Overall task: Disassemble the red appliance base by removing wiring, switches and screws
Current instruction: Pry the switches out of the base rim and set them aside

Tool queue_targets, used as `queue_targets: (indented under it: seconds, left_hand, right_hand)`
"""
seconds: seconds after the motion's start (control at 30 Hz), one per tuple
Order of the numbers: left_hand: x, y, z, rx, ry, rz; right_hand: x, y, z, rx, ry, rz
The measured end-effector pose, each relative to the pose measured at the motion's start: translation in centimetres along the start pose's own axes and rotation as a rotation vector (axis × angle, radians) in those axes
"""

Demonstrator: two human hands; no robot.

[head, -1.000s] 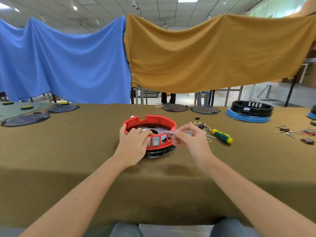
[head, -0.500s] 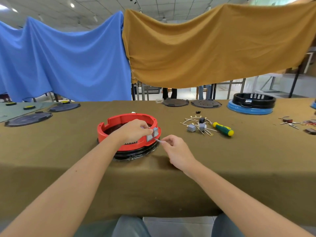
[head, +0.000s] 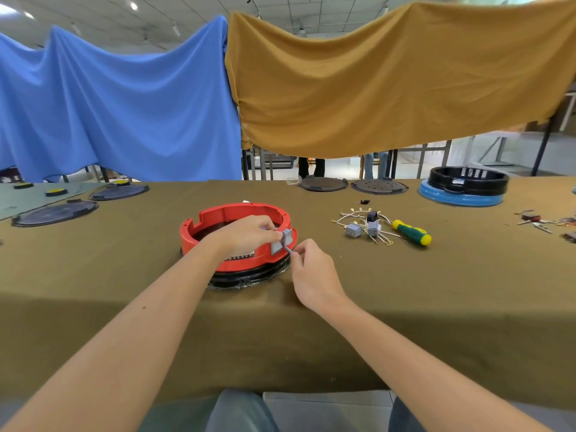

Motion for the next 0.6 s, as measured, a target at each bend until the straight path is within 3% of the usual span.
queue_targets:
  seconds: [0.1,0.23,0.4,0.6]
  left_hand:
    - [0.0,-0.1,0.1,0.011,-0.001,0.007]
    - [0.1,-0.1,0.1,0.029,0.007,0.006]
    - [0.2,0.1,0.2,0.047,0.022,-0.015]
    - [0.2,0.0,0.1,0.052,0.031,-0.024]
  right_hand:
    - [0.6,-0.9,-0.5,-0.030,-0.063,0.035]
    - [1.2,-3.4,-0.9,-0.128,-0.294,0.359]
    - [1.9,-6.3,-1.3,-0.261,-0.420,0.673]
    - [2.4,-7.6,-0.9,-0.218,-0.501,0.825]
Point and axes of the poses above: each hand's wrist, its own z-axis towards the middle knuckle, its own y-axis out of the back of the hand, x = y × z, the point moved 5 cm from there along z, towards the middle knuckle, and after that the axes turned 3 degrees about x, right-handed, at the moved point
